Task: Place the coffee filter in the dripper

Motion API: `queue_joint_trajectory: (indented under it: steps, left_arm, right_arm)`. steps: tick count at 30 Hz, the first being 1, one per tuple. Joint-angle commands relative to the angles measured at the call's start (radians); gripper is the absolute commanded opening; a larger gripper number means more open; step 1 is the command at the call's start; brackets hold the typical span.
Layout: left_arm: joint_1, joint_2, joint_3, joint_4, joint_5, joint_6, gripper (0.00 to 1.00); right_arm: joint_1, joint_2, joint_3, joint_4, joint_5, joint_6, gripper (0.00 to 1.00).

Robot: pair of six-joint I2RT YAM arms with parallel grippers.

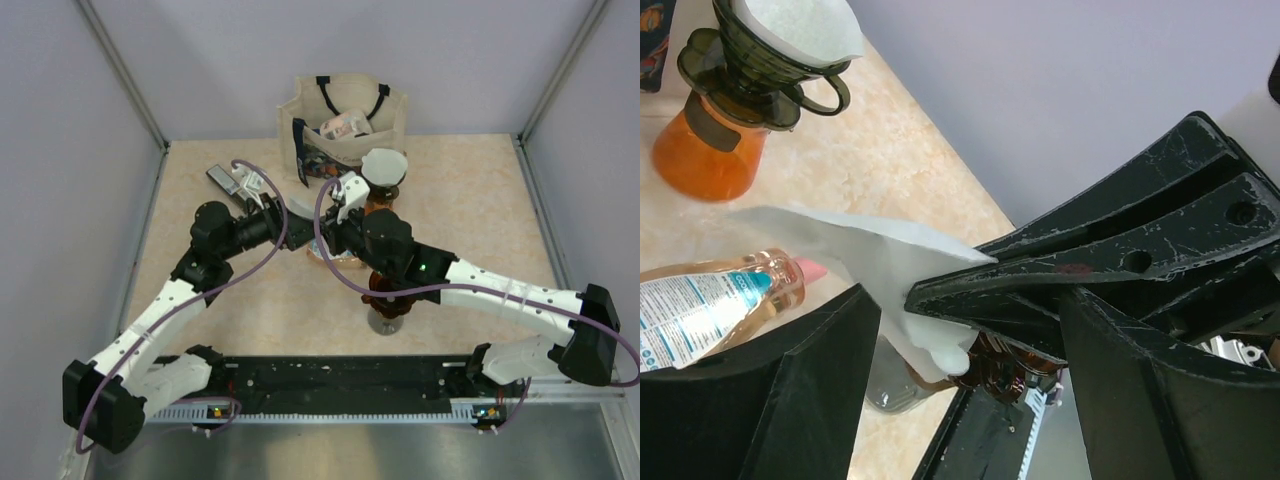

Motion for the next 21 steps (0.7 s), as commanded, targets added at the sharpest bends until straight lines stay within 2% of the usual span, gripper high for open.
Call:
queue_joint_trajectory:
  steps: [1,4,7,14,21]
  left_arm:
    - [-0.002,-0.047,-0.008,0.051,0.009,0.034,0.77]
    - [-0.003,-0.066,-0.011,0.019,-0.018,0.074,0.77]
    - [-0.003,-0.081,0.002,-0.049,-0.063,0.115,0.72]
    - [-0.003,-0.087,0.017,-0.118,-0.107,0.157,0.55]
    - [-0.005,-0.064,0.054,-0.224,-0.201,0.180,0.51]
  right_arm:
    - [0.002,-0.036,-0.004,0.026,-0.074,0.037,0.00]
    - [-0.006,-0.040,-0.006,0.025,-0.072,0.043,0.00]
    - [-0.014,-0.041,-0.006,0.017,-0.078,0.050,0.00]
    - [-0.027,-0.039,-0.003,0.017,-0.069,0.069,0.00]
    - [-0.031,-0.028,0.006,0.020,-0.034,0.040,0.00]
